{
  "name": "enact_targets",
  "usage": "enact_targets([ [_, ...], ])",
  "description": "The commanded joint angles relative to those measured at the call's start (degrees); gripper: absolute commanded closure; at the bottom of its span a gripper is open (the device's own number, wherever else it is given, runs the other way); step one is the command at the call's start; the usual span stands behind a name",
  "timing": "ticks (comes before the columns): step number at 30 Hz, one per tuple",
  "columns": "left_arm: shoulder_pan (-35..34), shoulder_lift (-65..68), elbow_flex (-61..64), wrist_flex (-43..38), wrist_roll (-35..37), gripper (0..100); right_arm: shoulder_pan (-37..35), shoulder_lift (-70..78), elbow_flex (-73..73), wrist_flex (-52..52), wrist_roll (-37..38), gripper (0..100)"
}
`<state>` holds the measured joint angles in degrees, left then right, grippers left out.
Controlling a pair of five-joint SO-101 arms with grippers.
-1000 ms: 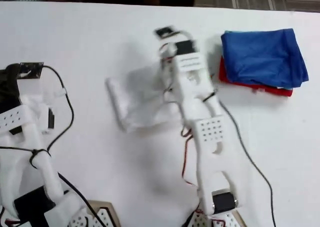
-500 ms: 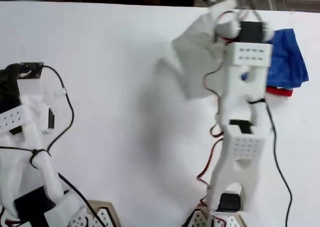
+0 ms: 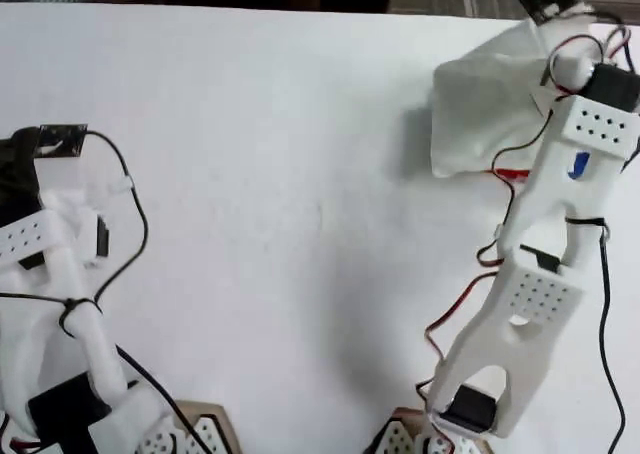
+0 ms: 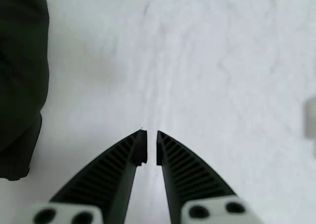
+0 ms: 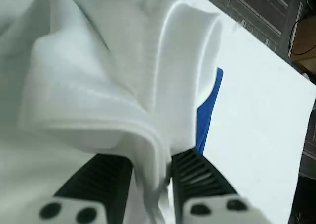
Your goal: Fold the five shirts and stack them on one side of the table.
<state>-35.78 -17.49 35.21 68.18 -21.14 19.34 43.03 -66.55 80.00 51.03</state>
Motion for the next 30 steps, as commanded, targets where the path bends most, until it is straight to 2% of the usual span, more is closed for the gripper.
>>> enact_targets([
  [1, -0.09, -2.11, -0.22, -0.44, -0.09, 94, 2.68, 3.56, -0.44, -6.11, 1.32, 98.1],
  [8, -0.09, -2.29, -0.22, -0.35, 0.0, 94, 5.76, 9.89, -0.44, -12.53, 1.32, 96.1],
  [13, -0.09, -2.29, -0.22, 0.62, 0.0, 94, 6.29, 10.33, -0.44, -12.35, 0.88, 75.9],
  [17, -0.09, -2.29, -0.22, 0.79, 0.0, 94, 6.64, 9.89, -2.99, -12.0, 0.7, 73.8],
  [27, -0.09, -2.11, -0.22, 0.44, 0.0, 94, 6.37, 6.46, -17.67, -11.38, -19.08, 76.5],
  [30, -0.09, -2.11, -0.22, 0.44, 0.0, 94, 5.93, 6.99, -19.34, -11.38, -21.36, 76.5],
])
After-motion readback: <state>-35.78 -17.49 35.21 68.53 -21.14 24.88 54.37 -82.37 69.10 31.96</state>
